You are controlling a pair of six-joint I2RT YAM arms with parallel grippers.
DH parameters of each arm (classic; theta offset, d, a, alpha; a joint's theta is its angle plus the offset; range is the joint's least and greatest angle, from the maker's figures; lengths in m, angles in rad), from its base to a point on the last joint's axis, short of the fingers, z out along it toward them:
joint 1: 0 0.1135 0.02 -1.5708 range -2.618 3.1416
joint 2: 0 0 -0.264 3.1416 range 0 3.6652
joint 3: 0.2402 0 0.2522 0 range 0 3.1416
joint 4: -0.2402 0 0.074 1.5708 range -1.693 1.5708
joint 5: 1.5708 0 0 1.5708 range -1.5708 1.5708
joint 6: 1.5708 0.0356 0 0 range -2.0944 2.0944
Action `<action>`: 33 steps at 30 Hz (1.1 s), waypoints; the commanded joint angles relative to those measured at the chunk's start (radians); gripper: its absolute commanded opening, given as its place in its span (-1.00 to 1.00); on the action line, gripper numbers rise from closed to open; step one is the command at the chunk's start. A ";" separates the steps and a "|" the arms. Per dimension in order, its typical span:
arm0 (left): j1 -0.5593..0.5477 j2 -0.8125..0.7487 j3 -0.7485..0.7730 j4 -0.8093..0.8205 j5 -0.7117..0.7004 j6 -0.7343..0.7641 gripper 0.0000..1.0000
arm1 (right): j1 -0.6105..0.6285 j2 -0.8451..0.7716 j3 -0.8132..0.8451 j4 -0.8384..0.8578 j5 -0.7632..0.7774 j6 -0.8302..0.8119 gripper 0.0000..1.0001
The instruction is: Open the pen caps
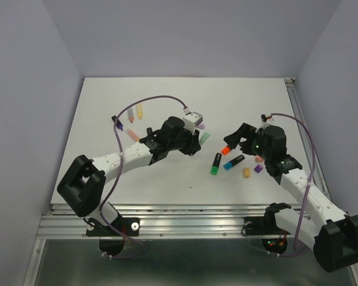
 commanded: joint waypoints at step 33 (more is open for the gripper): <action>-0.079 -0.031 0.074 0.026 -0.088 -0.157 -1.00 | 0.222 0.364 0.184 0.380 -0.050 0.264 0.55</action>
